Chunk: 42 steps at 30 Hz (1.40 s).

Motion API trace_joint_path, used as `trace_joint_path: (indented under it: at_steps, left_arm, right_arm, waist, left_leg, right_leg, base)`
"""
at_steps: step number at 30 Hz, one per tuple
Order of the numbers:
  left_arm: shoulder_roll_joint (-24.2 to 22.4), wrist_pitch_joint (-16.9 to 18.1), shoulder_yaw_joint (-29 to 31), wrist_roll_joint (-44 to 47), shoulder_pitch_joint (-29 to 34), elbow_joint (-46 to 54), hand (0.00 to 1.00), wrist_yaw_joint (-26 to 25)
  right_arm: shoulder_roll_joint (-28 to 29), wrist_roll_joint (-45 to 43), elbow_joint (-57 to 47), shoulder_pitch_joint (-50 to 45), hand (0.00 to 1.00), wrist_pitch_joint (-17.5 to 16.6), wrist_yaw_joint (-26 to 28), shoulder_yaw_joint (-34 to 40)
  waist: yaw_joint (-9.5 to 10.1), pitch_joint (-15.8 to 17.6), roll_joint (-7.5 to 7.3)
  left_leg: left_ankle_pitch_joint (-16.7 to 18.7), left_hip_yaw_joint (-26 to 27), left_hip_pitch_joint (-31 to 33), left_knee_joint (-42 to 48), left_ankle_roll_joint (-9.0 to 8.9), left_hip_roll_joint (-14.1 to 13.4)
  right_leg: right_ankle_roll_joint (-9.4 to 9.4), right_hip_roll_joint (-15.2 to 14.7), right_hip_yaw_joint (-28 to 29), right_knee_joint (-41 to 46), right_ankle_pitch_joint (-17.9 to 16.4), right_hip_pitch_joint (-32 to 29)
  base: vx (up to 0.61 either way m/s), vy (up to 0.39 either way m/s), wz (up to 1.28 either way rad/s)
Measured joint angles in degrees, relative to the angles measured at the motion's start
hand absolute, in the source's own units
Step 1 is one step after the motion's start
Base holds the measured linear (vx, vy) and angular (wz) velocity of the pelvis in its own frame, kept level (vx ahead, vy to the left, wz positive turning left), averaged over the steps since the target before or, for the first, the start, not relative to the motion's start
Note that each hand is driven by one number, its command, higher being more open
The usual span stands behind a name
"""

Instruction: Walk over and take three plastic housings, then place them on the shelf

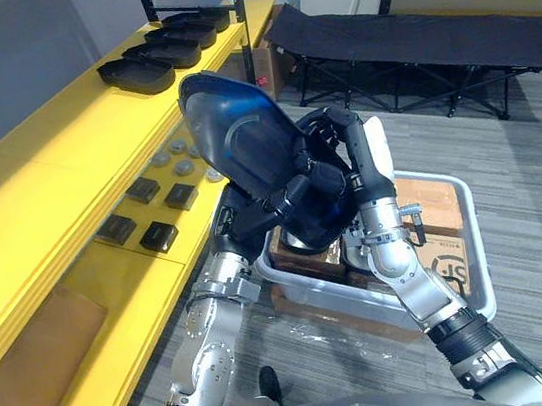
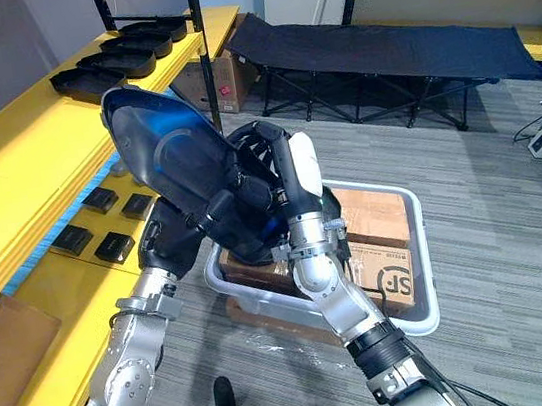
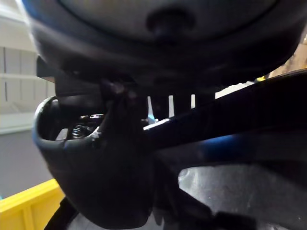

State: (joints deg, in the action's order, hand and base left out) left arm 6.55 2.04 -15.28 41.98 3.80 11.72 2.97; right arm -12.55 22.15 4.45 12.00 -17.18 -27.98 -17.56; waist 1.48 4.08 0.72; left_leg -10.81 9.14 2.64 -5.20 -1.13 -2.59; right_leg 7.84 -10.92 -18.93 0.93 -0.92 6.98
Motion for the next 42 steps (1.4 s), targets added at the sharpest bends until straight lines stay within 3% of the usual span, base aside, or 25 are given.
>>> trace_joint_path:
  at_steps: [7,8,17,22,36,37,42]
  left_arm:
    - [0.0,-2.0,-0.3,0.7,0.0,-1.2,1.0,0.1]
    - [0.0,-2.3,-0.6,0.7,0.0,-1.7,0.0,0.1]
    - [-0.1,-2.6,-0.8,3.7,-0.1,-3.6,0.0,0.5]
    - [-1.5,-2.2,1.6,7.5,-2.1,-8.0,0.0,-1.8]
    - [-0.9,2.4,1.6,6.9,-2.0,-8.2,0.0,-2.2]
    - [-1.0,3.2,1.6,6.6,-1.9,-8.2,0.0,-2.3]
    - [-2.0,5.6,1.7,3.9,-1.9,-8.2,0.0,-4.0]
  right_arm:
    - [1.1,0.0,0.0,0.0,0.0,-0.1,-0.1,0.0]
    - [1.3,-0.1,0.0,0.0,0.0,-0.2,-0.1,0.0]
    - [1.7,-0.1,0.0,0.2,0.0,-0.3,-0.2,-0.1]
    - [1.7,0.1,-0.2,0.2,0.0,-2.8,-0.1,-2.6]
    - [3.7,0.1,-0.4,0.9,0.0,-3.2,0.4,-3.3]
    - [4.1,0.0,-0.6,0.9,1.0,-3.2,0.4,-3.3]
    - [6.1,-0.2,-0.7,0.8,1.0,-3.5,0.7,-3.4]
  waist:
    - [-0.05,-0.4,-0.38]
    - [-0.05,-0.4,-0.37]
    - [0.01,-0.5,-0.38]
    - [-0.22,-1.3,-0.36]
    - [-0.15,-1.4,-0.51]
    - [-0.16,-1.4,-0.51]
    - [-0.23,-1.4,-0.55]
  left_leg:
    - [-0.3,0.0,0.0,0.0,0.34,0.0]
    - [-0.3,0.0,0.0,0.0,0.32,0.0]
    - [-0.3,0.0,0.0,0.0,0.16,-0.1]
    - [-0.3,0.1,0.0,0.0,0.15,-0.1]
    - [-0.2,0.0,0.0,0.0,0.06,-0.1]
    - [-0.2,0.0,0.0,0.0,0.05,-0.1]
    - [-0.1,0.1,0.0,0.0,-0.01,-0.1]
  right_leg:
    - [-0.01,0.0,0.0,0.0,0.0,0.0]
    - [-0.01,0.0,0.0,0.1,0.0,0.0]
    - [-0.3,0.0,0.1,0.0,-0.2,-0.1]
    - [-0.27,0.1,0.2,0.0,-0.1,-0.1]
    - [-0.36,0.1,0.2,0.0,-0.2,-0.1]
    - [-0.4,0.1,0.2,0.0,-0.2,-0.1]
    - [-0.46,0.1,0.2,0.0,-0.3,-0.1]
  base:
    - [0.0,0.0,0.0]
    - [0.0,0.0,0.0]
    - [0.0,0.0,0.0]
    - [0.0,0.0,0.0]
    - [0.0,0.0,0.0]
    - [0.0,0.0,0.0]
    - [0.0,0.0,0.0]
